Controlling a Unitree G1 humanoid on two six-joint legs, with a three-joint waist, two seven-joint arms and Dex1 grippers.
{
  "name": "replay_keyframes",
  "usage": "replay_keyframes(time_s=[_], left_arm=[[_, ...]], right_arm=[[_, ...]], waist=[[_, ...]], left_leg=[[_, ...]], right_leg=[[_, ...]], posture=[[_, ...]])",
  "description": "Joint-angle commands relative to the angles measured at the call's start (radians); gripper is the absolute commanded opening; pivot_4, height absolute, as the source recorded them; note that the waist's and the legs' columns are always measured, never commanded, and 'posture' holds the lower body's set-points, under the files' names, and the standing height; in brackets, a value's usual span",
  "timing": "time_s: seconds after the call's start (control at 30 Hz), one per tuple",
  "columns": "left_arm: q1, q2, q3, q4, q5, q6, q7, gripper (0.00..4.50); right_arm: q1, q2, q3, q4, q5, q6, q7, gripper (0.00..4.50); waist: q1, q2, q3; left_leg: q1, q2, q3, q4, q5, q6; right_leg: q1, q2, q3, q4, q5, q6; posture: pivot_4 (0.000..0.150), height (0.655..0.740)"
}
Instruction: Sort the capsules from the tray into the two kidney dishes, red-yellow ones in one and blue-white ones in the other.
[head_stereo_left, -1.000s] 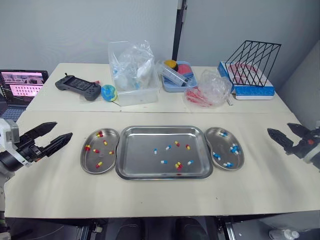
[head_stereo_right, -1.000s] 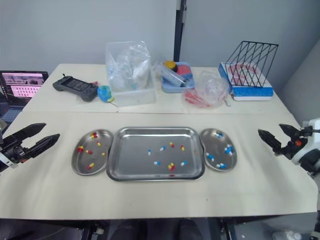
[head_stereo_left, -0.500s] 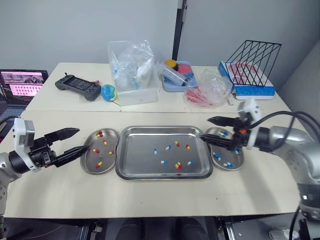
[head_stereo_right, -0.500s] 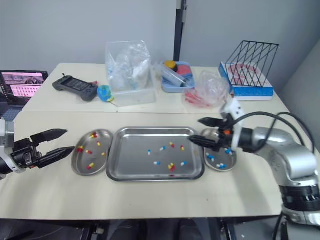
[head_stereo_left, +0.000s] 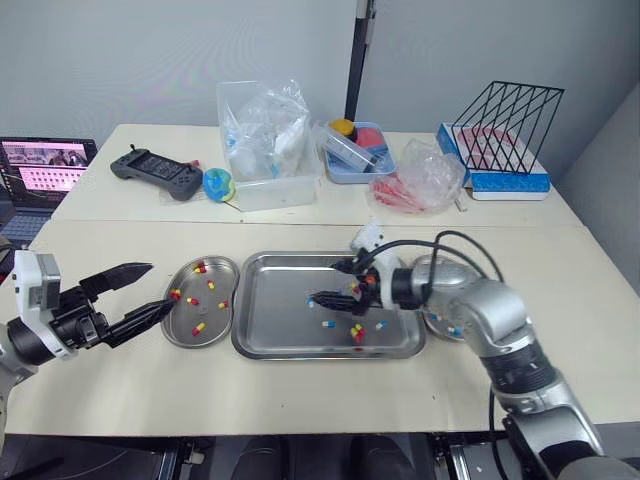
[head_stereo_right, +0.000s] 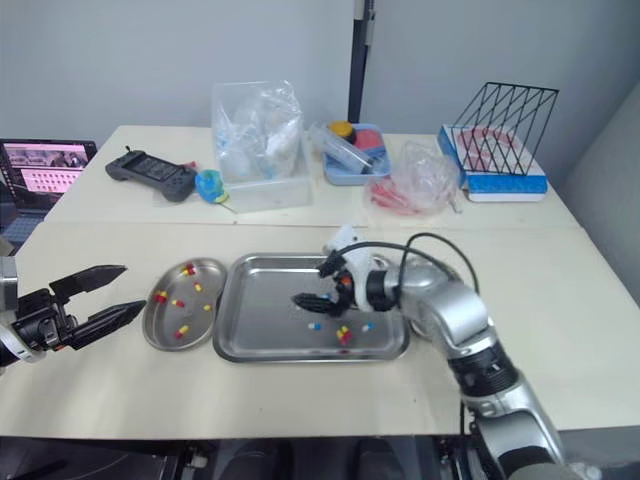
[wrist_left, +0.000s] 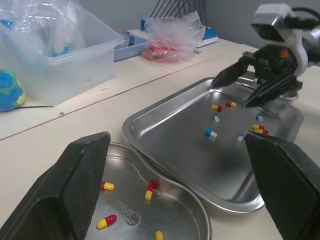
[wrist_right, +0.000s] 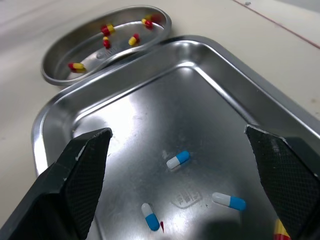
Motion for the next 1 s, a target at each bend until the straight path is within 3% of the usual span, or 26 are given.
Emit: replay_keyframes(time_s=[0.03,0.23,0.77,0.97,1.0], left_arm=[[-0.011,0.017,0.022,-0.018,-0.016,-0.007,-0.002,4.50],[-0.025,0.023,0.007,-0.003,0.001,-0.018,-0.012,4.50],[-0.090,0.048,-0.011,0.071,0.014,-0.025,-0.047,4.50],[-0.102,0.051,-0.014,0.083,0.025,-0.035,-0.049,4.50],[-0.102,0.051,-0.015,0.084,0.026,-0.036,-0.050,4.50]], right_arm=[[0.007,0.061,0.030,-0.001,-0.067,0.001,-0.094,3.98],[0.017,0.085,0.077,-0.006,-0.100,0.016,-0.094,2.05],[0.035,0.166,0.089,0.096,-0.193,0.020,-0.157,2.05],[0.056,0.185,0.089,0.072,-0.191,0.048,-0.156,0.16],[0.056,0.186,0.088,0.072,-0.192,0.050,-0.155,0.04]], waist=[[-0.002,0.000,0.000],[-0.002,0.000,0.000],[-0.004,0.000,0.000],[-0.006,0.000,0.000],[-0.006,0.000,0.000]], left_leg=[[0.000,0.000,0.000,0.000,0.000,0.000],[0.000,0.000,0.000,0.000,0.000,-0.001],[0.000,0.000,-0.001,-0.001,0.001,-0.002],[0.000,0.000,-0.001,-0.001,0.001,-0.002],[0.000,0.000,-0.001,-0.001,0.001,-0.002]], right_leg=[[-0.001,0.000,0.000,0.000,0.000,0.000],[0.000,0.000,-0.001,0.000,0.000,0.000],[0.000,0.001,-0.003,0.000,0.000,-0.001],[0.000,0.001,-0.003,0.000,-0.001,-0.002],[0.000,0.001,-0.003,0.000,-0.001,-0.002]], posture=[[0.150,0.7400],[0.150,0.7400],[0.150,0.7400],[0.150,0.7400],[0.150,0.7400]])
